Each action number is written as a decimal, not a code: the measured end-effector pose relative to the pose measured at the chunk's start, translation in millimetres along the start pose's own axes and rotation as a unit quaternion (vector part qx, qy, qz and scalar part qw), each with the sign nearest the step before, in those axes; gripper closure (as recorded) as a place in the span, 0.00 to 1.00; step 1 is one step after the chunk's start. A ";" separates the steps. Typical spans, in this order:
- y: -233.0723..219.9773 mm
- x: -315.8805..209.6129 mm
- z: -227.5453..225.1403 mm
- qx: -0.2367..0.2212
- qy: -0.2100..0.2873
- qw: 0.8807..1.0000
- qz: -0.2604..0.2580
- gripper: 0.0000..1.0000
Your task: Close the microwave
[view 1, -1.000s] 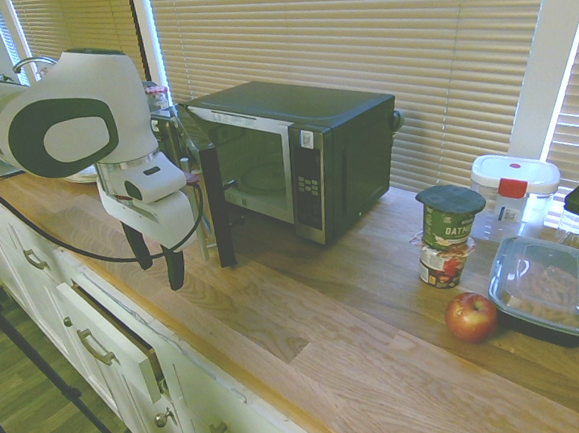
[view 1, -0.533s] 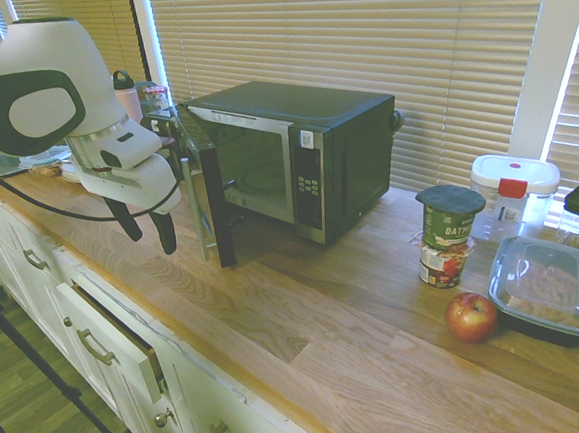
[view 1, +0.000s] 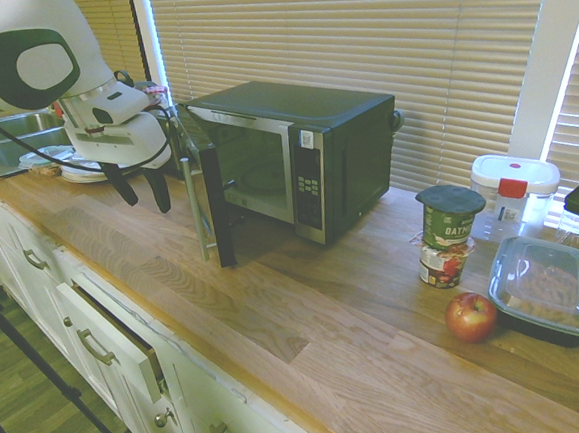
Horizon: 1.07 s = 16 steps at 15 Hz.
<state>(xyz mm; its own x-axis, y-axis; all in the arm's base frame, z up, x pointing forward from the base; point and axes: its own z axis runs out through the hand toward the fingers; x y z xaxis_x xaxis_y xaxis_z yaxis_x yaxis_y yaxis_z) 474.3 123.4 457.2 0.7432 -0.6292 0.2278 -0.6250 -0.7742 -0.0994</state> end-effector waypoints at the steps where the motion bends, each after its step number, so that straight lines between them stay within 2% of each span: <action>1: -9.3 8.8 -1.0 -0.002 0.001 1.000 0.008 0.00; 4: -27.8 42.7 -2.9 0.003 0.007 1.000 0.030 0.00; 10: -28.8 101.3 0.9 0.011 0.018 0.997 0.073 0.00; 16: -60.2 147.0 21.2 0.036 0.038 0.995 0.081 0.00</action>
<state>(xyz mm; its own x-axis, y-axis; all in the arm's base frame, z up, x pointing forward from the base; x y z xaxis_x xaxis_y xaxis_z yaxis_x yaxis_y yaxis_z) 626.2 76.1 476.1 0.6119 -0.7414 0.2754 -0.7143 -0.6676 -0.2102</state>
